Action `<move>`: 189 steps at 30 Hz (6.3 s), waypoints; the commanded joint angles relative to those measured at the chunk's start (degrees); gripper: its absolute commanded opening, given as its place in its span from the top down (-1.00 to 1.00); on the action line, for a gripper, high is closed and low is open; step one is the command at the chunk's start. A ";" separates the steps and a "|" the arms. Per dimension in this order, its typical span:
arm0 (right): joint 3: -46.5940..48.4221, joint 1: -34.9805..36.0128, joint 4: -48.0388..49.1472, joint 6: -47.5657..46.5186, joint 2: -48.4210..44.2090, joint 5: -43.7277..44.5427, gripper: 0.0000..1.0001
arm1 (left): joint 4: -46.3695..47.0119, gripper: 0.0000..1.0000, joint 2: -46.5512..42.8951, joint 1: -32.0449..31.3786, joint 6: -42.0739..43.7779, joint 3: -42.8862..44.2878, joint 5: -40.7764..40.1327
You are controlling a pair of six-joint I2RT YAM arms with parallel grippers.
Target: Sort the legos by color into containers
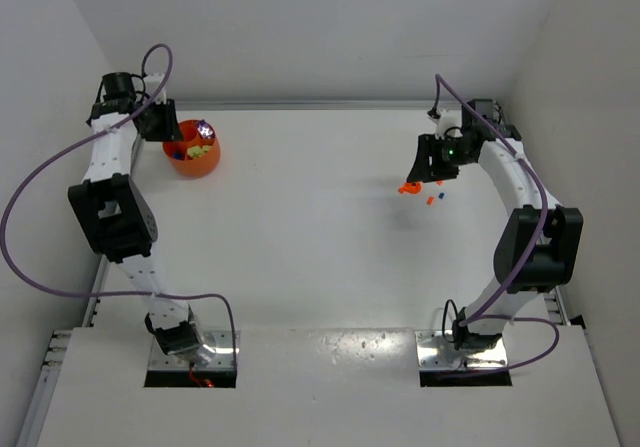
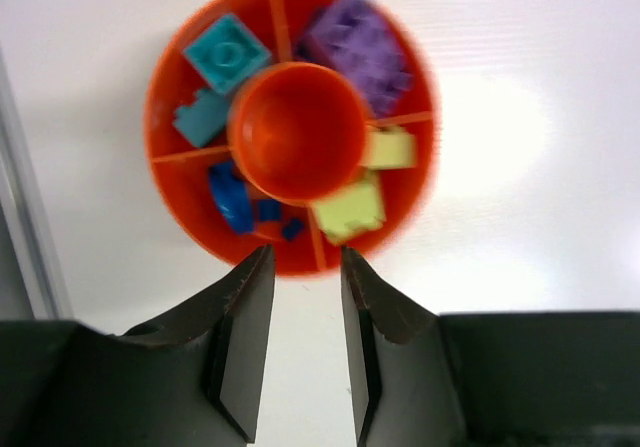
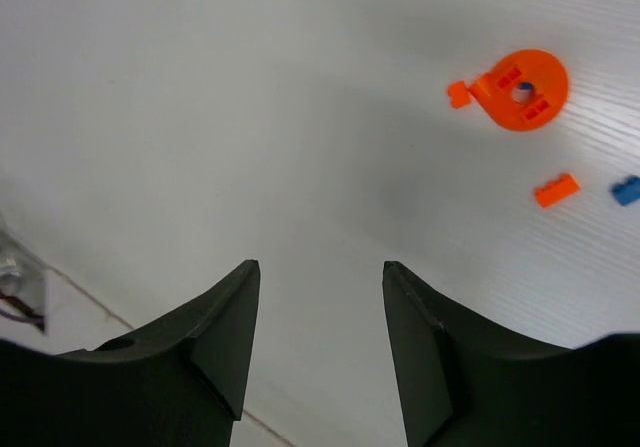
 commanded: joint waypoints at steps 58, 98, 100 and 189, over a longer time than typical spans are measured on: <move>18.73 -6.02 -11.49 -49.67 29.86 15.36 -0.08 | 6.71 -0.27 -33.90 -16.88 -2.16 -17.38 15.19; 15.40 -3.91 -7.71 -52.48 33.11 17.47 0.17 | 6.71 -0.30 -31.26 -16.88 -2.16 -15.80 15.19; 14.87 -3.39 -7.10 -52.48 33.11 17.47 0.23 | 6.71 -0.30 -31.26 -16.88 -2.16 -15.80 15.19; -12.03 11.03 37.02 49.47 6.04 -57.68 0.95 | 47.06 -0.23 -26.96 -54.05 -17.37 -37.51 19.59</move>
